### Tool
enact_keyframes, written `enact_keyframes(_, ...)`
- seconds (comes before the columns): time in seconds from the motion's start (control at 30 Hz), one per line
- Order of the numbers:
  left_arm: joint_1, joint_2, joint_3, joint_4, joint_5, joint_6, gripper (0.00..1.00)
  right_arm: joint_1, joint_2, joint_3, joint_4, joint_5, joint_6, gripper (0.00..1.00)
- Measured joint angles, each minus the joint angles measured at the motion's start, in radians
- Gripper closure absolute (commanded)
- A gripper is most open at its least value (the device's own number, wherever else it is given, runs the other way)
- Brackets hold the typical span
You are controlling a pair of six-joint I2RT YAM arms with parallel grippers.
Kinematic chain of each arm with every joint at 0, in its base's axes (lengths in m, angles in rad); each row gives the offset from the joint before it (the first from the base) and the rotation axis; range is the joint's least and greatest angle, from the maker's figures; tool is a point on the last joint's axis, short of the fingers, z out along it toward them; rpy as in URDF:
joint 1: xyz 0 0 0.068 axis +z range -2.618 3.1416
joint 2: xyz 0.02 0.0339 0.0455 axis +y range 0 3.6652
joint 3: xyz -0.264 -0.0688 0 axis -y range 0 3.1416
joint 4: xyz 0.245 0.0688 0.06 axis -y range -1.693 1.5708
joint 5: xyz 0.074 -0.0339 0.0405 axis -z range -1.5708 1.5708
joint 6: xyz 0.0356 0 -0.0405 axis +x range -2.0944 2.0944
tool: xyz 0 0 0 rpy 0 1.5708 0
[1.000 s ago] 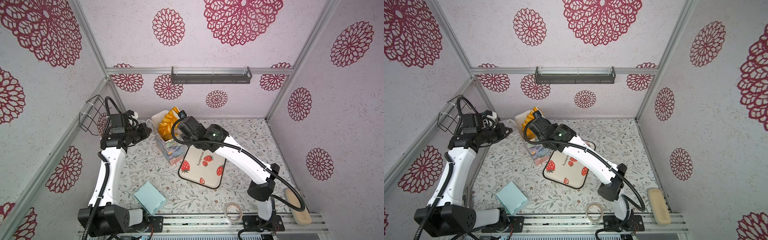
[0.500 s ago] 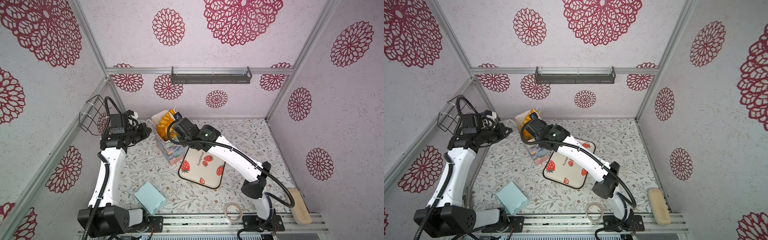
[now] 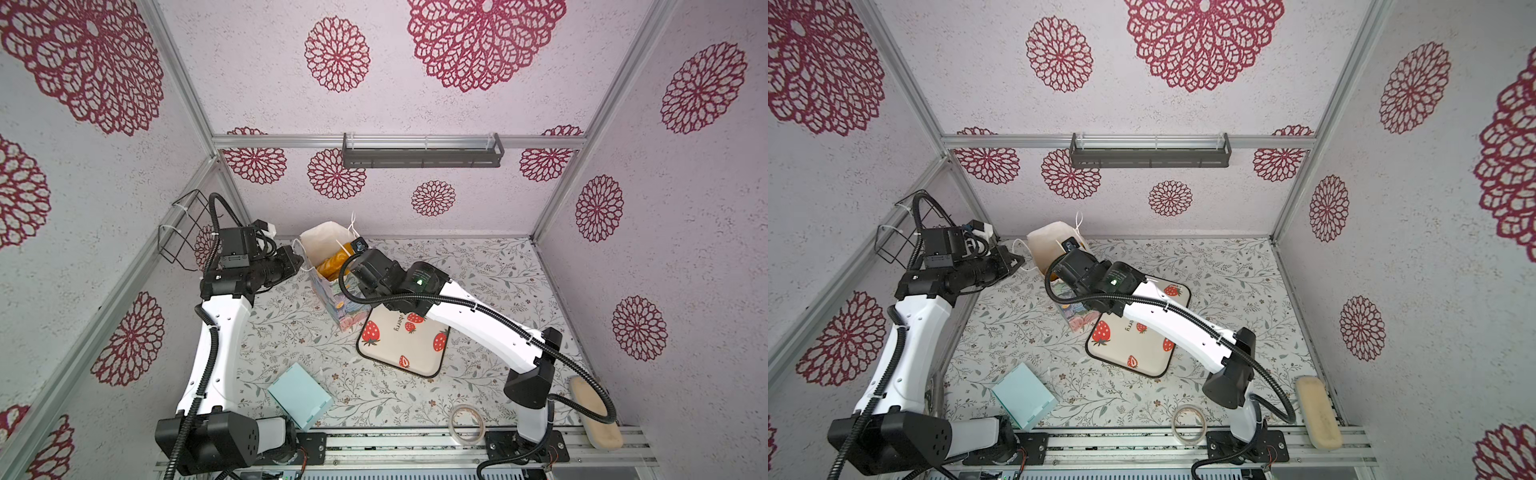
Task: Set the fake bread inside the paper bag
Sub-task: 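Open the right tongs and withdraw them up out of the bag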
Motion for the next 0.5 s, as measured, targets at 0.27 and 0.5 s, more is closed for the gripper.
enact_keyframes(0.27,0.000,0.000,0.000,-0.001,0.000,0.000,1.00,0.013,-0.085,-0.011,0.023,0.009,0.010,0.60)
enact_keyframes(0.5,0.000,0.000,0.003,-0.006,0.000,0.000,0.98,-0.001,-0.195,-0.121,0.041,0.034,0.031,0.61)
